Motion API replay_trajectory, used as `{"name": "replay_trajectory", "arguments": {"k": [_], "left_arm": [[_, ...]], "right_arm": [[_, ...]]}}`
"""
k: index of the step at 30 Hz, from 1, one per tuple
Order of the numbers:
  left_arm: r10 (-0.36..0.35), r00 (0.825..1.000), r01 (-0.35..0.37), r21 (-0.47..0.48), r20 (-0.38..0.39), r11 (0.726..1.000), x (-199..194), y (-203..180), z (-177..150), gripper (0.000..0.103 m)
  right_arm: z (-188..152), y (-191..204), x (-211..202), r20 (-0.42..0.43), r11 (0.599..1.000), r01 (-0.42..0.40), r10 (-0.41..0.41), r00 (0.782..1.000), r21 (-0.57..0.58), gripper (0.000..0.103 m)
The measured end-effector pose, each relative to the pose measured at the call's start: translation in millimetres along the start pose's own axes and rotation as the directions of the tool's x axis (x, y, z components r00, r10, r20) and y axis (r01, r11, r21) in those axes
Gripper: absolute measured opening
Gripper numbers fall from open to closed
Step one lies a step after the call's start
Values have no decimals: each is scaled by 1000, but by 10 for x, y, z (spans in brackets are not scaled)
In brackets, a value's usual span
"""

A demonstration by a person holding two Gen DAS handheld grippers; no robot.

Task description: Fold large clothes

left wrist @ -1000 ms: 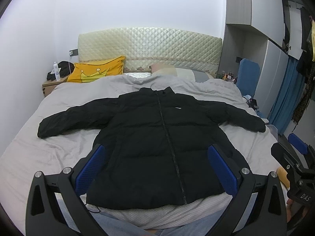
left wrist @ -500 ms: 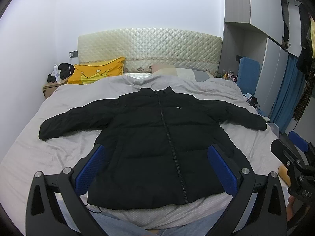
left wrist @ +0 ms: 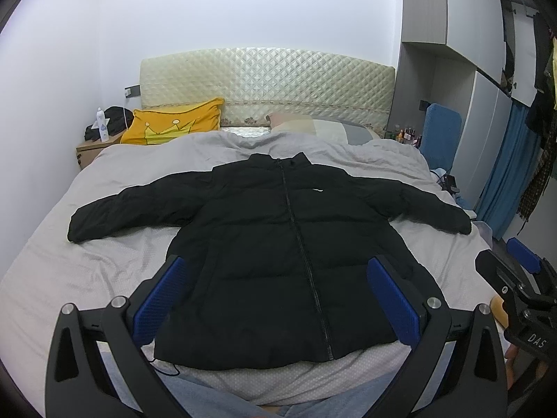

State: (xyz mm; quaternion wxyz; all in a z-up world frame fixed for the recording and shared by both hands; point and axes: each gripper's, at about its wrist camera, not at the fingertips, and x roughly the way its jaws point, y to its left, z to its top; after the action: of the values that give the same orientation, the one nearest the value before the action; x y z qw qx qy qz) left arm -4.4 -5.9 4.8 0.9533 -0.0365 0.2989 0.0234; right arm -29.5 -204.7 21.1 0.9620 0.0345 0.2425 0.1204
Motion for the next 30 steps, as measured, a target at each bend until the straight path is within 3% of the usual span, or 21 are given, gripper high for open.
{"name": "replay_trajectory", "arguments": {"k": [17, 24, 30], "left_arm": [[-29, 1000, 29, -3, -9, 1000, 55, -15, 14, 103], [-64, 997, 62, -46, -33, 997, 283, 57, 73, 103], [-24, 998, 23, -20, -51, 1000, 468, 99, 148, 103]], "right_arm": [[14, -58, 119, -17, 1000, 3, -3, 1000, 0, 103], [-12, -208, 287, -46, 998, 58, -57, 997, 20, 103], [76, -401, 366, -43, 995, 90, -88, 995, 39, 103]]}}
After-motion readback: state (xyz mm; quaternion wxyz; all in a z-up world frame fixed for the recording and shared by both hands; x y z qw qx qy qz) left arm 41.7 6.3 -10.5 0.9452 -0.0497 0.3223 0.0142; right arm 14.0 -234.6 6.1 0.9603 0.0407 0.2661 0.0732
